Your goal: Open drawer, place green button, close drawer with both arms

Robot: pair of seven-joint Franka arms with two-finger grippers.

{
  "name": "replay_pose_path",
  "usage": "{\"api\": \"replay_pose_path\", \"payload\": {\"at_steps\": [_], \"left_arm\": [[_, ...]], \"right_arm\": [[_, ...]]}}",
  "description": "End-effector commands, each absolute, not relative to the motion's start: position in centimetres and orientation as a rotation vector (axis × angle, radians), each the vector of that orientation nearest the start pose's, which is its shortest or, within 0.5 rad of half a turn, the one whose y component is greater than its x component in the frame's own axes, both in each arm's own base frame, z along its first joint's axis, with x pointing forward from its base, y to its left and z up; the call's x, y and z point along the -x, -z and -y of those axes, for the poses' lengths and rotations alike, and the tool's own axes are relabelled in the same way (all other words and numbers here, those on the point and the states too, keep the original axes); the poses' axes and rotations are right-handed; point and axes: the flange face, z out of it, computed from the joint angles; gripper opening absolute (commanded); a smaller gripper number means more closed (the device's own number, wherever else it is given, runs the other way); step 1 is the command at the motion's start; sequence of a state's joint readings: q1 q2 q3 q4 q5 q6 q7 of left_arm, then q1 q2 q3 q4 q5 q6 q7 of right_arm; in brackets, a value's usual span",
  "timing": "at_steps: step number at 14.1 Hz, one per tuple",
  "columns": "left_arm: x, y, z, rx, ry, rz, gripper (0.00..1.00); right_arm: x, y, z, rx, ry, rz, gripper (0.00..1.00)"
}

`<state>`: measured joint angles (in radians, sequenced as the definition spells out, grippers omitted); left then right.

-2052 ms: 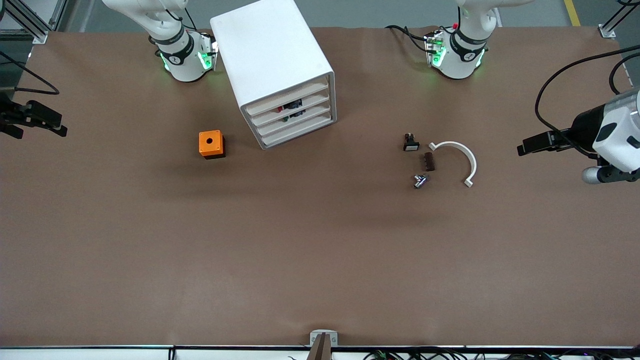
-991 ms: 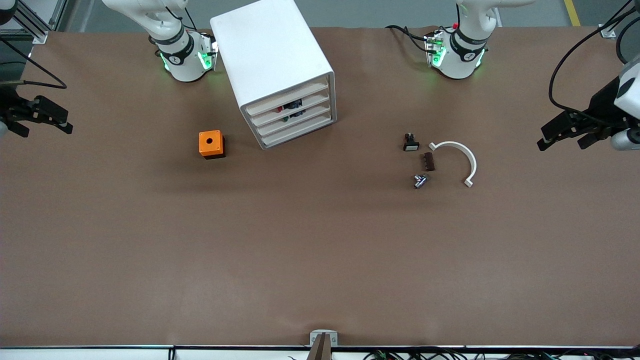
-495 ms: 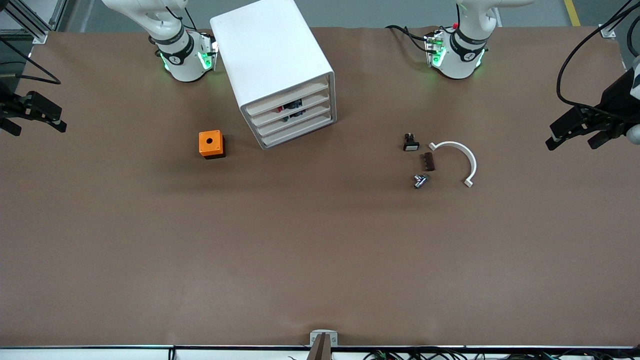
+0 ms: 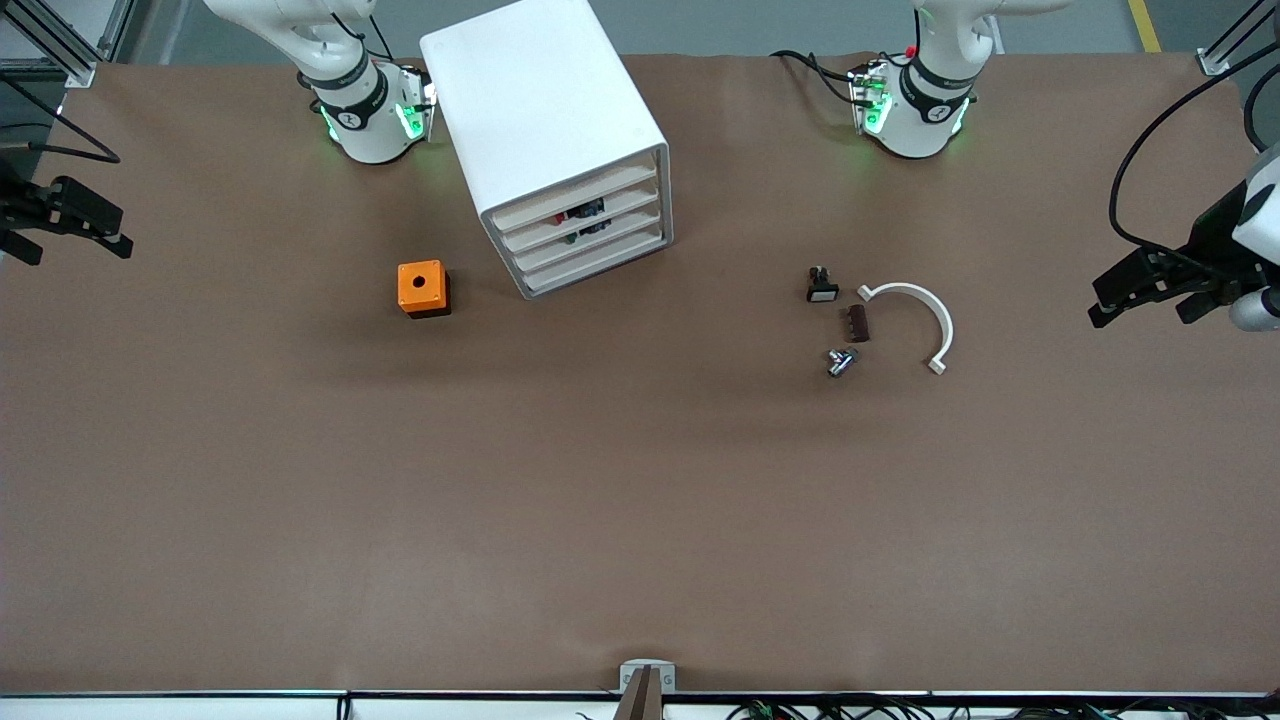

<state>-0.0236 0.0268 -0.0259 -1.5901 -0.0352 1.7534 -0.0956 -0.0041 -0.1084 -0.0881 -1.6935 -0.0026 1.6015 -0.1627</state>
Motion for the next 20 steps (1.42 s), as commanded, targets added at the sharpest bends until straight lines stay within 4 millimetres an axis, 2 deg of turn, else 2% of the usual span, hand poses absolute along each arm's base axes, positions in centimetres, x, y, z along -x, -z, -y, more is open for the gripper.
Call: {"api": "replay_pose_path", "payload": {"at_steps": [1, 4, 8, 11, 20], "left_arm": [[-57.7, -62.7, 3.3, 3.166, 0.211, 0.069, 0.99], [-57.6, -62.9, 3.4, 3.166, 0.216, 0.071, 1.00], [-56.9, -64.3, 3.5, 3.165, 0.177, 0.064, 1.00], [-57.2, -64.8, 3.6, 3.166, 0.194, 0.064, 1.00], [-57.2, -64.7, 3.6, 3.166, 0.189, 0.064, 1.00]], "right_arm": [[-51.5, -63.0, 4.8, 3.127, -0.013, 0.090, 1.00], [-51.5, -63.0, 4.5, 3.127, -0.013, 0.099, 1.00], [-51.6, -63.0, 4.4, 3.129, -0.011, 0.107, 1.00], [-51.5, -62.9, 4.2, 3.129, -0.025, 0.111, 1.00], [-51.4, -62.3, 4.4, 3.126, -0.049, 0.100, 1.00]]}}
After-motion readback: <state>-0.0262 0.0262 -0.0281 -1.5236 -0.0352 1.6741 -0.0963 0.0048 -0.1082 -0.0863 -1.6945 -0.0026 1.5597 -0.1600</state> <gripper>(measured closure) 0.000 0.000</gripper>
